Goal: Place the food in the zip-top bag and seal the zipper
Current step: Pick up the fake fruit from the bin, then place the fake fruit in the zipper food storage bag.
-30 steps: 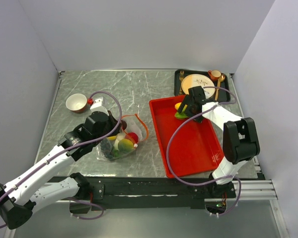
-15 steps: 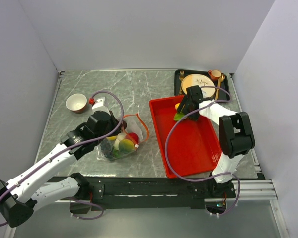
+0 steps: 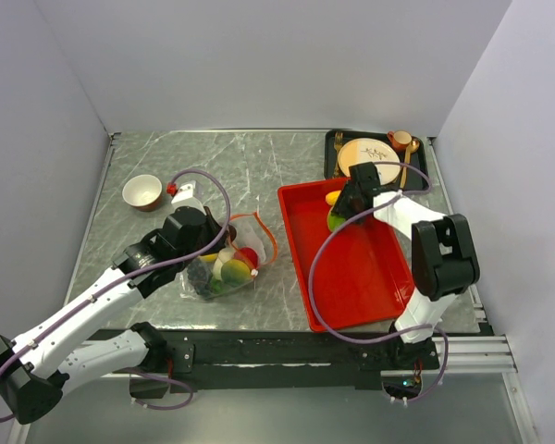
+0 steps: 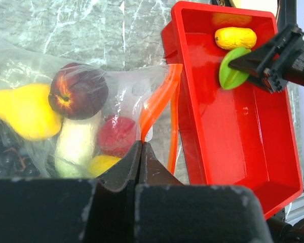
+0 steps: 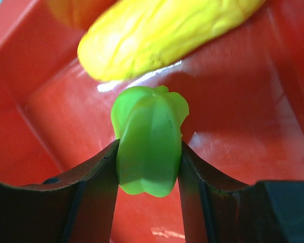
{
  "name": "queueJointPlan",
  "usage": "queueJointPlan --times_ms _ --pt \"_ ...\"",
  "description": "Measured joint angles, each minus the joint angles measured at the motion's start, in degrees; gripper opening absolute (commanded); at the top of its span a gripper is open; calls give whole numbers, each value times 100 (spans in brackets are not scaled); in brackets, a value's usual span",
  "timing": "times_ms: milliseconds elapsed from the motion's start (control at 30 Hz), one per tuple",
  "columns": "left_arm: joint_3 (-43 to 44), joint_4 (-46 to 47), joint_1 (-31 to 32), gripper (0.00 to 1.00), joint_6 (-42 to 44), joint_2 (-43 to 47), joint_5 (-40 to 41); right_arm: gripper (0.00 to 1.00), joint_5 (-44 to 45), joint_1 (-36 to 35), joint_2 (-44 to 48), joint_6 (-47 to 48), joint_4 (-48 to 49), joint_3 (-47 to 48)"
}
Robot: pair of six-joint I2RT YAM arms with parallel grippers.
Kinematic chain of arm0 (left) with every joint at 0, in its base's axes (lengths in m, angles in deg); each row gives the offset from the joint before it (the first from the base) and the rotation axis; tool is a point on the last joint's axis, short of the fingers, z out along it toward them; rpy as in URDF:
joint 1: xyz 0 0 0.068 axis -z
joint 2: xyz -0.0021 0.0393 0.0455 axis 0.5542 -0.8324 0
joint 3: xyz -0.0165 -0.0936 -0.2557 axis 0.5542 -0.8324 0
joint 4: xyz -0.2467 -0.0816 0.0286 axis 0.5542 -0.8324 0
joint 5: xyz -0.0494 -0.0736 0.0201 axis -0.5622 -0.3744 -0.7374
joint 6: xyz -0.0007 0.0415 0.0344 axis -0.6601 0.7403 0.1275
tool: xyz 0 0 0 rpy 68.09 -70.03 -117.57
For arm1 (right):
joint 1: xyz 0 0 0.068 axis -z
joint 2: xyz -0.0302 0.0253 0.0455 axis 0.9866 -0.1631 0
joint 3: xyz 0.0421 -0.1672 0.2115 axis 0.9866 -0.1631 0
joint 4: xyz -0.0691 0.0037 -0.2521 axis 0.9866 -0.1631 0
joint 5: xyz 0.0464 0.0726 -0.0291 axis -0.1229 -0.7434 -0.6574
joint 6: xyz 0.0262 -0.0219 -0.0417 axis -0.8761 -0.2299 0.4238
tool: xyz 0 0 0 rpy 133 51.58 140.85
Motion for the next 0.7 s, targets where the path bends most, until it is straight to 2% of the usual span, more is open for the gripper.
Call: queueJointPlan --times_ms 200,233,300,500,700 --pt "0 7 0 1 -4 -9 -11 35 -170 -13 680 326 -83 -243" --pt "0 22 0 1 -4 -9 -13 24 -203 -13 778 407 -120 -229" --pt "-2 70 0 1 -4 -9 -22 20 -302 -13 966 553 -260 -175" --pt "-2 87 0 1 -39 -13 -52 21 -1292 -125 1373 695 -337 -160" --pt "-2 85 0 1 -52 -50 -72 22 -1910 -1075 1589 599 -256 -168"
